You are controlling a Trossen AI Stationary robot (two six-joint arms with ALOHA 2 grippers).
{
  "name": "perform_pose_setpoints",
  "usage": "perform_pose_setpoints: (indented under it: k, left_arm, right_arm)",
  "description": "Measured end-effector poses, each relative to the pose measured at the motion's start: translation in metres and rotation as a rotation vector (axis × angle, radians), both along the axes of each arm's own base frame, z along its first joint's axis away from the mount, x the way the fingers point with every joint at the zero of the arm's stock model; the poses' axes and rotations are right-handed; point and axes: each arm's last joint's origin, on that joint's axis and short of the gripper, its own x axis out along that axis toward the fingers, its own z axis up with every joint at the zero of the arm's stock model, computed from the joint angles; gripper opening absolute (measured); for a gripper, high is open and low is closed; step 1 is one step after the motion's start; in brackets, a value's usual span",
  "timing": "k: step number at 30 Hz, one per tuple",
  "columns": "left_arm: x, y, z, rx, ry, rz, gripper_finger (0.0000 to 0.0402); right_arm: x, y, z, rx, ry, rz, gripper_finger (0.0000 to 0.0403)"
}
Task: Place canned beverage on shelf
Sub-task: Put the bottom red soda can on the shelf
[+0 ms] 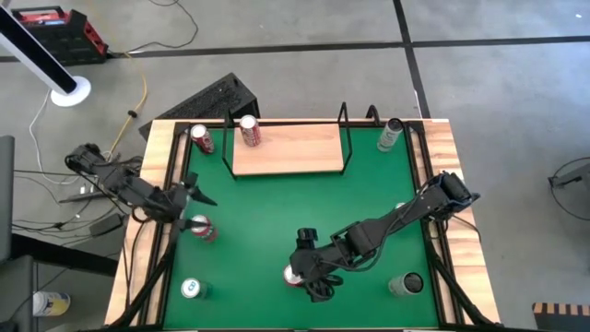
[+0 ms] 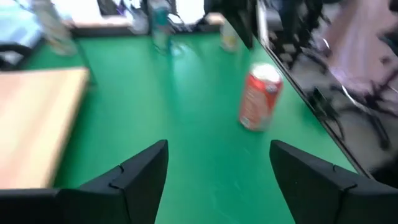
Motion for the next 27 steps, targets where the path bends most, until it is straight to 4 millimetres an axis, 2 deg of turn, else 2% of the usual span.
perform_pose_setpoints:
  k: [5,7,12,16,23,27]
  left_arm:
    - [-0.014,0.011,-0.013,-0.019,-0.096,0.086,0.0265]
    - [-0.018,0.014,-0.022,-0.057,-0.128,0.124,0.0265]
    - [-0.023,0.018,-0.035,-0.149,-0.214,0.153,0.0265]
    - [-0.026,0.019,-0.038,-0.173,-0.246,0.163,0.0264]
    - [-0.026,0.020,-0.039,-0.172,-0.247,0.162,0.0264]
    - [-0.026,0.020,-0.039,-0.170,-0.247,0.161,0.0264]
  right_arm:
    - [0.005,-0.003,-0.009,-0.007,0.028,-0.001,0.0386]
    - [0.011,-0.002,-0.014,-0.013,0.015,0.011,0.0386]
    - [0.012,0.000,-0.021,-0.050,0.022,0.032,0.0386]
    - [0.013,0.001,-0.029,-0.074,0.056,0.031,0.0386]
    - [0.025,0.007,-0.056,-0.103,0.068,0.033,0.0386]
    - [0.025,0.007,-0.060,-0.095,0.097,0.039,0.0386]
